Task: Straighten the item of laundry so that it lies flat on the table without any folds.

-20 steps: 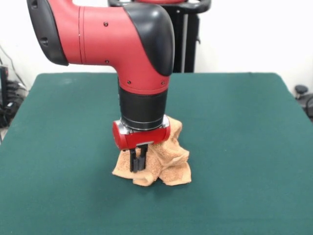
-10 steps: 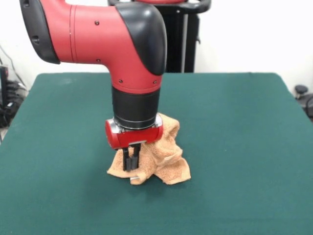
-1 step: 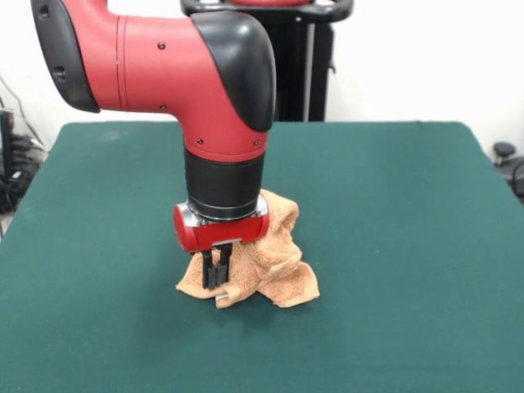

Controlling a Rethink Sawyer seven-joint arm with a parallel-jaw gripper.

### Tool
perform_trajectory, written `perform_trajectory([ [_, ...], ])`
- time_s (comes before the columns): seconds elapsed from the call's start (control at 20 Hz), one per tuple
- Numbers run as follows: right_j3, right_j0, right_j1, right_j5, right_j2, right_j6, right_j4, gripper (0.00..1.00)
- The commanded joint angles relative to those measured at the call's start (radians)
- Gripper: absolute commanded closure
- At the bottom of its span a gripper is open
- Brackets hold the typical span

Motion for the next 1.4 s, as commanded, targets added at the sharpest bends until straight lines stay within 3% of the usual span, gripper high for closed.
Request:
perform_trajectory([
  [0.05, 0.083, 0.031, 0.083, -0.049, 0.078, -0.158, -0.099, 1.0],
  [1.1, 0.089, 0.005, 0.161, -0.202, 0.079, -0.111, -0.158, 1.0],
  [1.4, 0.058, 0.037, 0.176, -0.167, 0.047, -0.07, -0.15, 1.0],
])
